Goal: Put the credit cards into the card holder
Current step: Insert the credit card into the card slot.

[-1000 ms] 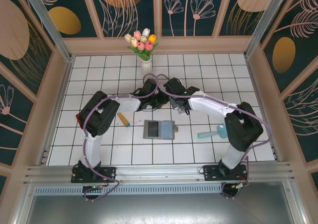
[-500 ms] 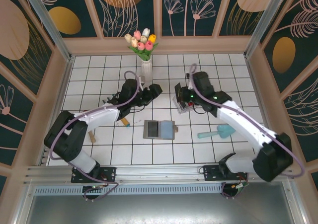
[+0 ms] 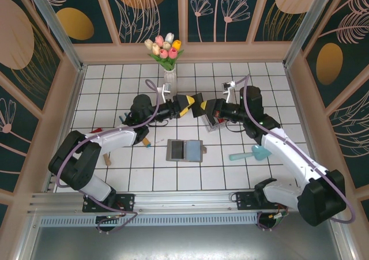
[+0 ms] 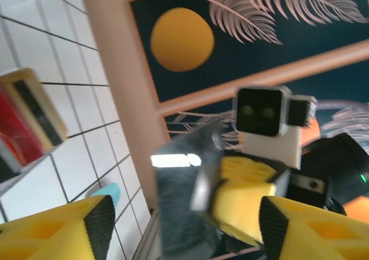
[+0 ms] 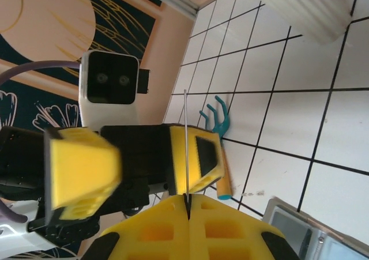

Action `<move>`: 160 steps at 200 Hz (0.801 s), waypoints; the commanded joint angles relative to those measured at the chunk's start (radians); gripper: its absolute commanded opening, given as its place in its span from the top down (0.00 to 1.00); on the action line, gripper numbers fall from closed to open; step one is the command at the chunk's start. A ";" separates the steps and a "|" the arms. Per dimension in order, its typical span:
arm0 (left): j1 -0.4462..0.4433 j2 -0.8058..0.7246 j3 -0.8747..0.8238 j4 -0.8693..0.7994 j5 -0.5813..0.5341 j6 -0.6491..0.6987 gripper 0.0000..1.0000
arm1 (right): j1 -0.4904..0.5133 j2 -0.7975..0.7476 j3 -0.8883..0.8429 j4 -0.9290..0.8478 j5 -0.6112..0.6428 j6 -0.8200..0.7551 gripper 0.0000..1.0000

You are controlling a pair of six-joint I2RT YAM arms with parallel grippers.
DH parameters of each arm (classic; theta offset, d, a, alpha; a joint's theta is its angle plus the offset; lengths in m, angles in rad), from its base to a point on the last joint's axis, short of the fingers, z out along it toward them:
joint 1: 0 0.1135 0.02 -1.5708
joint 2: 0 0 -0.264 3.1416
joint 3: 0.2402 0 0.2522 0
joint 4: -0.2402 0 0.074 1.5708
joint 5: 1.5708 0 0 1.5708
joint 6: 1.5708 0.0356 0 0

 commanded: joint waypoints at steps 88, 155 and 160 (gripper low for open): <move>-0.011 0.034 0.012 0.231 0.105 -0.119 0.90 | -0.010 0.065 -0.045 0.141 -0.129 0.055 0.75; -0.010 0.015 -0.022 0.272 0.116 -0.145 0.83 | -0.046 0.073 -0.048 0.008 -0.018 0.003 0.89; -0.010 0.012 -0.025 0.273 0.117 -0.145 0.83 | -0.047 0.073 -0.055 0.016 -0.020 0.009 0.89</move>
